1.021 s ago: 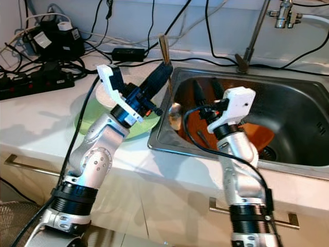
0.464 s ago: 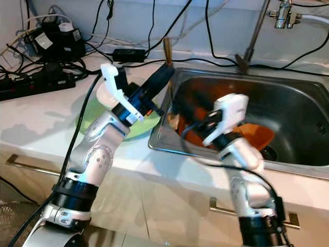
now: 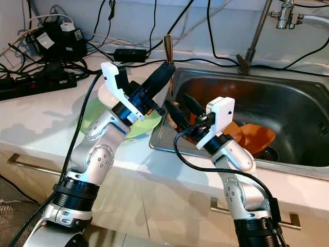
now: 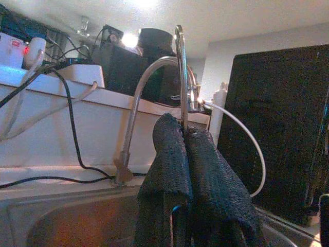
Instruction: Kitchen organization
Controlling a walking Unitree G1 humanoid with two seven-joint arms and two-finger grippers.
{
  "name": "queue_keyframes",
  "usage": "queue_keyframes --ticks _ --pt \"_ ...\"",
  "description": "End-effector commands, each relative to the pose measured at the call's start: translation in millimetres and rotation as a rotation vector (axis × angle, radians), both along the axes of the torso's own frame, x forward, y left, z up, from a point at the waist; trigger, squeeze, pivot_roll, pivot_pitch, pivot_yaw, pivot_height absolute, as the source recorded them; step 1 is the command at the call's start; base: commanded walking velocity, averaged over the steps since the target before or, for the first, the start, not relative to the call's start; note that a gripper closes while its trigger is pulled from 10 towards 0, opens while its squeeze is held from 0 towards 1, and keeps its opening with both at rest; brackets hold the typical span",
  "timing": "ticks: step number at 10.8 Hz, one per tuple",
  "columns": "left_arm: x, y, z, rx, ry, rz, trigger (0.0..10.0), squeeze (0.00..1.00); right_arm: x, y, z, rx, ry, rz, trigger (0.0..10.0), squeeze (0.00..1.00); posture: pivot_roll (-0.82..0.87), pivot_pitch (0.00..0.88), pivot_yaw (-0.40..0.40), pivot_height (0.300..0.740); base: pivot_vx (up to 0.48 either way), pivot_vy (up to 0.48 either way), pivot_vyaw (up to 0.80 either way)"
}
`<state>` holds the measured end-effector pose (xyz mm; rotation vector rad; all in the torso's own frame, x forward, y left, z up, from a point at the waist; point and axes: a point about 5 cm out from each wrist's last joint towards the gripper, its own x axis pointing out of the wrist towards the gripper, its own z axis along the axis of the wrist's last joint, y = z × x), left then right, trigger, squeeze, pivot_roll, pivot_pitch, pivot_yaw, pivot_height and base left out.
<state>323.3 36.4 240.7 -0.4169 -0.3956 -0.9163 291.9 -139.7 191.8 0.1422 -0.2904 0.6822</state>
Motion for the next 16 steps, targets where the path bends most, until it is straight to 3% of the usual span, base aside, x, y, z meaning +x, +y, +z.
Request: queue_keyframes --ticks 1,5,16 --pt "-0.8 -2.2 -4 0.023 0.003 -0.013 10.0 0.0 -2.5 2.8 8 0.011 -0.026 0.024 10.0 0.0 0.16 0.0 0.047 0.725 0.0 0.0 0.0" --pt "-5.9 -7.2 -15 0.042 0.026 -0.031 10.0 0.0 -0.3 11.6 6 0.038 -0.019 0.016 10.0 0.0 0.17 0.0 0.046 0.725 0.0 0.0 0.0" --pt "-5.8 -15.6 -12 0.024 -0.003 -0.042 10.0 0.0 15.4 20.7 2 0.041 -0.019 -0.008 10.0 0.0 0.16 0.0 0.039 0.725 0.0 0.0 0.0"
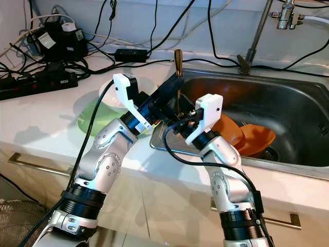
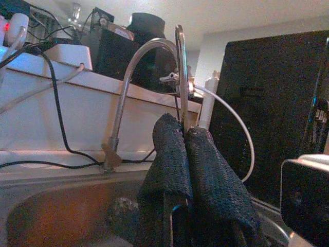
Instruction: Kitchen organization
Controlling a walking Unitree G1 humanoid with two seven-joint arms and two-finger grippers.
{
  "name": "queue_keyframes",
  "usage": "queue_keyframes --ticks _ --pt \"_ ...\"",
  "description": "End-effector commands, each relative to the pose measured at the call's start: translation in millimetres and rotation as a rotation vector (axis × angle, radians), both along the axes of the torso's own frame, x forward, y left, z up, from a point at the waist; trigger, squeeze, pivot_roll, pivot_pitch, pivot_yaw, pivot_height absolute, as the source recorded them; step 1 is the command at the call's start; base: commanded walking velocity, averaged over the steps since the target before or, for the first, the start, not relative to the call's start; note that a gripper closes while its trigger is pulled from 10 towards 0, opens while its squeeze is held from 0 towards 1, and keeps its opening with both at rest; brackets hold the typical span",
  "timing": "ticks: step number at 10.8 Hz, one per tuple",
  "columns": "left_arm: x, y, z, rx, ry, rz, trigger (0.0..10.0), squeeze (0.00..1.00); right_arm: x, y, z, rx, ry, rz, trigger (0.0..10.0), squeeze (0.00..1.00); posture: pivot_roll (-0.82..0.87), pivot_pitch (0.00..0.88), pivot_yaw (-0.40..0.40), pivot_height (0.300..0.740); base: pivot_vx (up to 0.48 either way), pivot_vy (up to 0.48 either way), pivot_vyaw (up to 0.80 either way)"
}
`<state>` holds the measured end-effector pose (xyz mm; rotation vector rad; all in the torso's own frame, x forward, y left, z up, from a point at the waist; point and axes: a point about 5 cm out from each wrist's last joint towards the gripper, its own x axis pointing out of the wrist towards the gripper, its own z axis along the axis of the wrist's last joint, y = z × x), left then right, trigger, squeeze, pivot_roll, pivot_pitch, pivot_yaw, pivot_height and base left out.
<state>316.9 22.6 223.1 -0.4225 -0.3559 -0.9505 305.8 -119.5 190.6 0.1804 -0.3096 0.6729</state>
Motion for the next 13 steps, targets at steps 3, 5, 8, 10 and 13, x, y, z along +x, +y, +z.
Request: queue_keyframes --ticks 3,5,8,10,13 --pt "1.0 0.2 1 0.008 -0.025 0.012 10.0 0.0 4.1 -0.4 3 0.003 -0.021 -0.02 10.0 0.0 0.16 0.0 0.034 0.725 0.0 0.0 0.0" --pt "4.1 5.6 1 0.016 -0.035 0.037 10.0 0.0 6.1 -1.3 3 0.003 -0.026 -0.028 10.0 0.0 0.17 0.0 0.026 0.725 0.0 0.0 0.0" --pt "6.2 11.0 0 0.023 -0.042 0.055 10.0 0.0 9.4 -2.1 2 0.004 -0.026 -0.036 10.0 0.0 0.17 0.0 0.018 0.725 0.0 0.0 0.0" --pt "9.3 12.9 0 0.023 -0.045 0.07 10.0 0.0 13.3 -2.4 2 0.009 -0.032 -0.046 10.0 0.0 0.18 0.0 0.012 0.725 0.0 0.0 0.0" --pt "15.6 15.9 1 0.026 -0.052 0.092 10.0 0.0 21.5 -2.4 6 0.015 -0.047 -0.061 10.0 0.0 0.18 0.0 0.004 0.725 0.0 0.0 0.0"
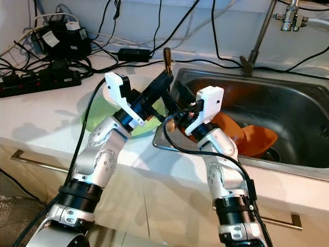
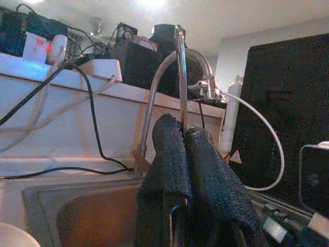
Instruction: Kitchen organization
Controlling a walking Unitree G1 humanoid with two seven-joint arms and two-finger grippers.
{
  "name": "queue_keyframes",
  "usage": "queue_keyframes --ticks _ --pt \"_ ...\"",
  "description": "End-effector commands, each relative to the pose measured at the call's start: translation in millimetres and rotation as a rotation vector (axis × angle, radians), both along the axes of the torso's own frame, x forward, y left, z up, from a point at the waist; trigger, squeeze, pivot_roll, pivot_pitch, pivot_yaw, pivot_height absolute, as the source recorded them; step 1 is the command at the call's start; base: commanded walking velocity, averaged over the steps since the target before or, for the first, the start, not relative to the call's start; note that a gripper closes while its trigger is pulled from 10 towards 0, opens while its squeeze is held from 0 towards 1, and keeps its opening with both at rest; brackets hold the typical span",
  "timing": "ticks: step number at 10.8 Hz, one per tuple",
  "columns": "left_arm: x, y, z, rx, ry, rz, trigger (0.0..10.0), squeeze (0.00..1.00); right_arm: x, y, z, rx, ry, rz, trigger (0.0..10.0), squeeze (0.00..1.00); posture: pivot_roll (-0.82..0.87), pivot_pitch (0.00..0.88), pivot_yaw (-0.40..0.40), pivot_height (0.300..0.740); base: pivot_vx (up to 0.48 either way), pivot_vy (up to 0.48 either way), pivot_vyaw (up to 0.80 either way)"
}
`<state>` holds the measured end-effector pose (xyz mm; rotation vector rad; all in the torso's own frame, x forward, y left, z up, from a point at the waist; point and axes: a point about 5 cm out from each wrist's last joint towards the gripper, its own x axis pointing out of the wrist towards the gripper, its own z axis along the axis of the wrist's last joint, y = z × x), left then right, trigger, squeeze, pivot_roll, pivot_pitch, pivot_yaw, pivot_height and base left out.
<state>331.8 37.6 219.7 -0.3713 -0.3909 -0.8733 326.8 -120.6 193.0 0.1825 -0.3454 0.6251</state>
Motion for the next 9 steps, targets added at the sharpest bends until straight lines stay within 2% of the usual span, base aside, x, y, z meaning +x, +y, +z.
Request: queue_keyframes --ticks 1,9 --pt "2.9 1.7 5.7 0.008 -0.027 0.007 10.0 0.0 3.3 -1.0 5.5 -0.005 -0.026 -0.014 10.0 0.0 0.18 0.0 0.001 0.725 0.0 0.0 0.0" --pt "6.8 4.2 6.9 0.012 -0.041 0.009 10.0 0.0 6.3 3.5 0.1 -0.009 -0.021 -0.009 10.0 0.0 0.19 0.0 0.008 0.725 0.0 0.0 0.0"
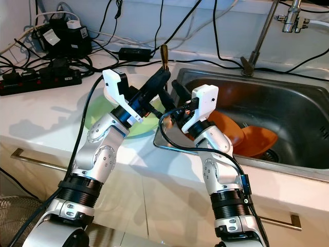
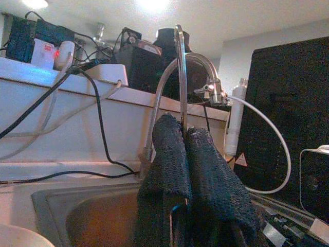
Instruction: Kitchen organization
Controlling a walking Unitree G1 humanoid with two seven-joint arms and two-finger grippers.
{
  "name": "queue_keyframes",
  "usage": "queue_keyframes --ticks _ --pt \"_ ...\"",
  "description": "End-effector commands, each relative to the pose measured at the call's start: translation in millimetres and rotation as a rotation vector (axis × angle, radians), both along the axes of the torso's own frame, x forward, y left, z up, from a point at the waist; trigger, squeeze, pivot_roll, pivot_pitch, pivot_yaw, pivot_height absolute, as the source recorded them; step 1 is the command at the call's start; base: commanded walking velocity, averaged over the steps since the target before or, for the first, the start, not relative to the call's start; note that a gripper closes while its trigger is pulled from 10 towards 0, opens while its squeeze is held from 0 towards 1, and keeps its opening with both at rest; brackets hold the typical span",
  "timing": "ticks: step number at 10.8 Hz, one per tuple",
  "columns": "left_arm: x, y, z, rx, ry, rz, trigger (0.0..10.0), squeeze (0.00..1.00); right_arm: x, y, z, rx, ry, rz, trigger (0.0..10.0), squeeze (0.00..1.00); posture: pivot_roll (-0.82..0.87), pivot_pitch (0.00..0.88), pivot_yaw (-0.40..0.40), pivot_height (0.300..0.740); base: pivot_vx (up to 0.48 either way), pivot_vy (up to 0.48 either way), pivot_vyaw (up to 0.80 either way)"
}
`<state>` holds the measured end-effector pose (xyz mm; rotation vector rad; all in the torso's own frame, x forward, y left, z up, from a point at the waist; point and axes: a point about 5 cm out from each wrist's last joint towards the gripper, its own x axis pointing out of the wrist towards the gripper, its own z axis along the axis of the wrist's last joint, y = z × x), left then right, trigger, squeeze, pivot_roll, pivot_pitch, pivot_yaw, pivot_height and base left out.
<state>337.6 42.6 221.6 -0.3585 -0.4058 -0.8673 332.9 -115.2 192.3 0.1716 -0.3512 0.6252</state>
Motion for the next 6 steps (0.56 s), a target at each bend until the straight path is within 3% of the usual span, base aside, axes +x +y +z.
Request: queue_keyframes --ticks 1,3,6 --pt "1.1 -1.1 6 0.008 -0.029 -0.005 10.0 0.0 -1.0 -2.6 -1 -0.005 -0.009 -0.01 10.0 0.0 0.18 0.0 0.012 0.725 0.0 0.0 0.0" --pt "0.9 -1.1 7 0.008 -0.031 -0.009 10.0 0.0 -4.6 -2.1 -12 -0.047 0.025 0.001 10.0 0.0 0.18 0.0 0.017 0.725 0.0 0.0 0.0" --pt "0.1 -2.2 7 0.009 -0.033 -0.018 10.0 0.0 -5.5 -1.6 -9 -0.032 0.01 0.001 10.0 0.0 0.18 0.0 0.02 0.725 0.0 0.0 0.0"
